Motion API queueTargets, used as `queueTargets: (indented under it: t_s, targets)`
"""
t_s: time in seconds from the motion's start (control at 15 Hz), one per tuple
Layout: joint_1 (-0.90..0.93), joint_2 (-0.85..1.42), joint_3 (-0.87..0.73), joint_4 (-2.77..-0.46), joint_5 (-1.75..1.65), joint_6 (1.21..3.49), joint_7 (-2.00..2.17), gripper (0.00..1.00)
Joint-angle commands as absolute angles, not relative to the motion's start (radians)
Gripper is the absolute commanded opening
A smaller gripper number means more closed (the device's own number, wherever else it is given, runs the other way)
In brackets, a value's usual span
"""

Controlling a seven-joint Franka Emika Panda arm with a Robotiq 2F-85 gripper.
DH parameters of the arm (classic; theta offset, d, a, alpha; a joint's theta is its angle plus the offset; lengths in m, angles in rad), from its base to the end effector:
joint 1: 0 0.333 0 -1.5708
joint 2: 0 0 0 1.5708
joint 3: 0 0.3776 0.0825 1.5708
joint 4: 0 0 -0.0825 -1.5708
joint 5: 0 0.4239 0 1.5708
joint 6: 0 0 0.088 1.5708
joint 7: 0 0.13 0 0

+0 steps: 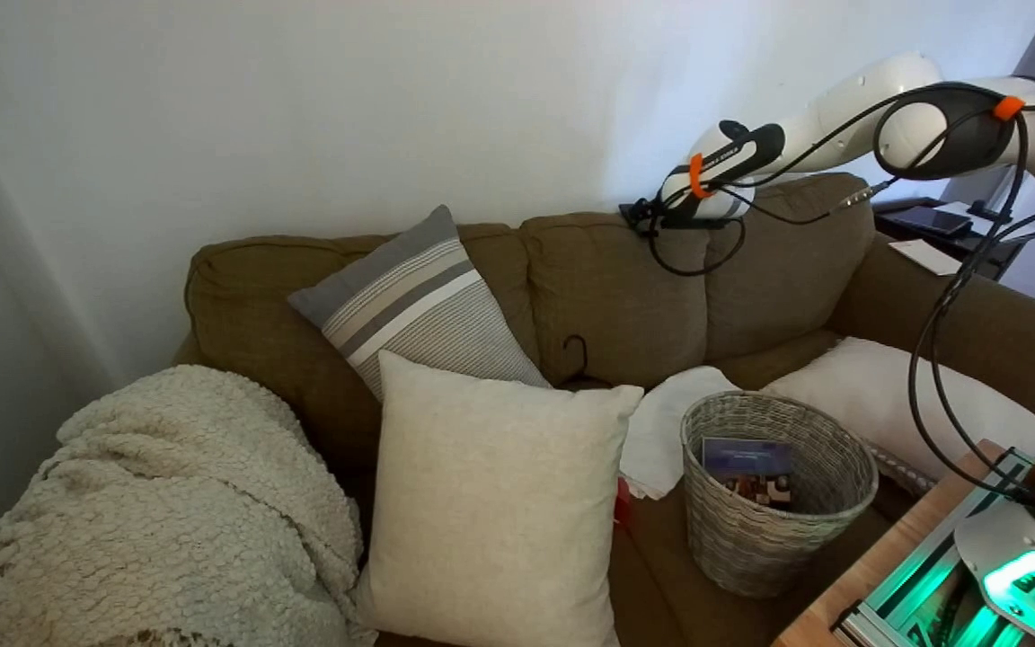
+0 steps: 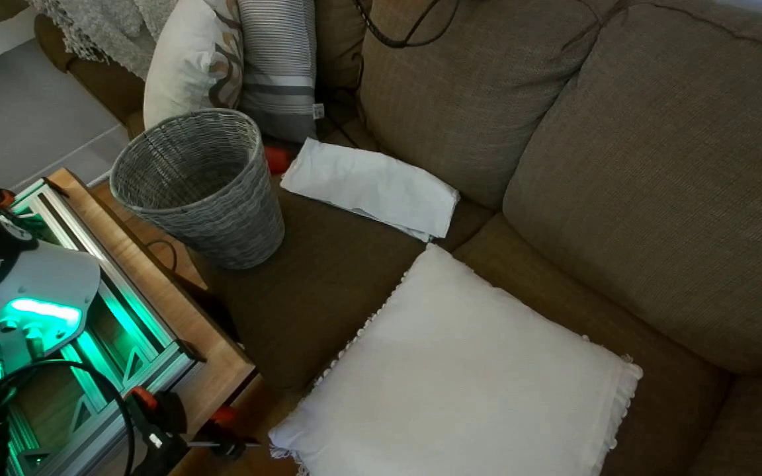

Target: Put the remote control in the basket

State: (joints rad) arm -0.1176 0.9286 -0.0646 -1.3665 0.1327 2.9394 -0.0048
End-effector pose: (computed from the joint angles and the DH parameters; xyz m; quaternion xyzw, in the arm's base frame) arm 0.8594 -0.1492 0.2240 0.9404 -0.1207 0.3174 0.0169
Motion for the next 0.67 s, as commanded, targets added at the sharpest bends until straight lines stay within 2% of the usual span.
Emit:
queueTargets:
  t_s: [0.0, 0.07, 0.2, 0.53, 0.6]
  targets:
    - [-0.091, 0.973, -0.111, -1.343, 0.107, 2.956, 0.062, 0.96]
    - [-0.083, 0.978, -0.123, -1.341, 0.102, 2.952, 0.070, 0.74]
    - [-0.073, 0.988, -0.139, -1.337, 0.097, 2.948, 0.081, 0.69]
    - [-0.089, 0.991, -0.113, -1.326, 0.084, 2.958, 0.043, 0.29]
    - [-0.090, 0.991, -0.108, -1.324, 0.079, 2.962, 0.036, 0.26]
